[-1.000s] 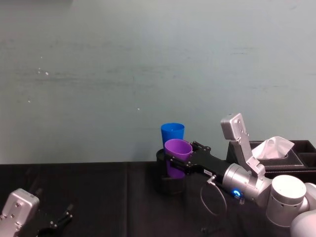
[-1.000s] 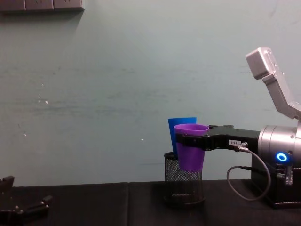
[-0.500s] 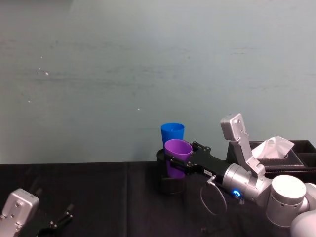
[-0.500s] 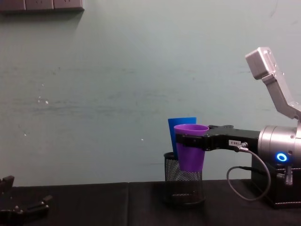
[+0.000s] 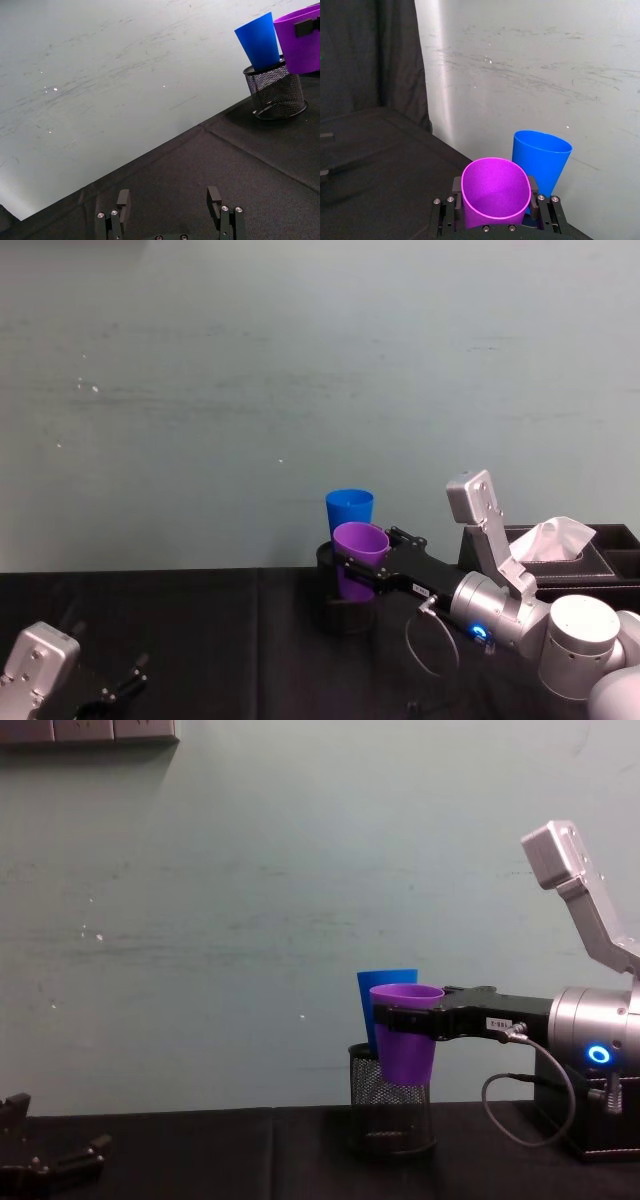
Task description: Pick up one cup with a gripper and tap it against the other cup.
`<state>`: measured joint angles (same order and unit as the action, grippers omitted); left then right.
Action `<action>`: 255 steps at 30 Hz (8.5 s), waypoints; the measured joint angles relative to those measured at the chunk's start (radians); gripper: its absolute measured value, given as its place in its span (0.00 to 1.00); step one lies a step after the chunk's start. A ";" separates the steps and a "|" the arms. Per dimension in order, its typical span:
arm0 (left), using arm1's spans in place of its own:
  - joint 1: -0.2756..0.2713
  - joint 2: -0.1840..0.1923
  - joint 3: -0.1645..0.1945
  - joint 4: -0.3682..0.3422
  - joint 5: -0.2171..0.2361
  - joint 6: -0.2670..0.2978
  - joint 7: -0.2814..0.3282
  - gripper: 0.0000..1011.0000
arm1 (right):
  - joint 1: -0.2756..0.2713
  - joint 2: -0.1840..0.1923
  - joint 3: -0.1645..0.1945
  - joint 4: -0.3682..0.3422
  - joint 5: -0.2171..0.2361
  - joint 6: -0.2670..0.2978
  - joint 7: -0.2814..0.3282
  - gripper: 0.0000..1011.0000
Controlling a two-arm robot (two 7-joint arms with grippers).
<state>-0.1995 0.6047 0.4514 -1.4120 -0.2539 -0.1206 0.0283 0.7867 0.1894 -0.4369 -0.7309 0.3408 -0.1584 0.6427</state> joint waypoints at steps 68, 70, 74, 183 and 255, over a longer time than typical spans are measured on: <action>0.000 0.000 0.000 0.000 0.000 0.000 0.000 0.99 | 0.000 0.000 0.000 0.000 0.000 0.000 0.000 0.73; 0.000 0.000 0.000 0.000 0.000 0.000 0.000 0.99 | 0.000 0.000 0.000 0.000 0.000 0.000 0.000 0.73; 0.000 0.000 0.000 0.000 0.000 0.000 0.000 0.99 | 0.000 0.000 0.000 0.000 0.000 0.000 0.000 0.73; 0.000 0.000 0.000 0.000 0.000 0.000 0.000 0.99 | 0.000 0.000 0.000 0.000 0.000 0.000 0.000 0.73; 0.000 0.000 0.000 0.000 0.000 0.000 0.000 0.99 | -0.363 0.182 -0.042 -0.292 0.062 -0.114 0.077 0.73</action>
<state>-0.1995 0.6047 0.4514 -1.4120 -0.2539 -0.1205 0.0283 0.4242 0.3717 -0.4788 -1.0226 0.4030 -0.2722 0.7200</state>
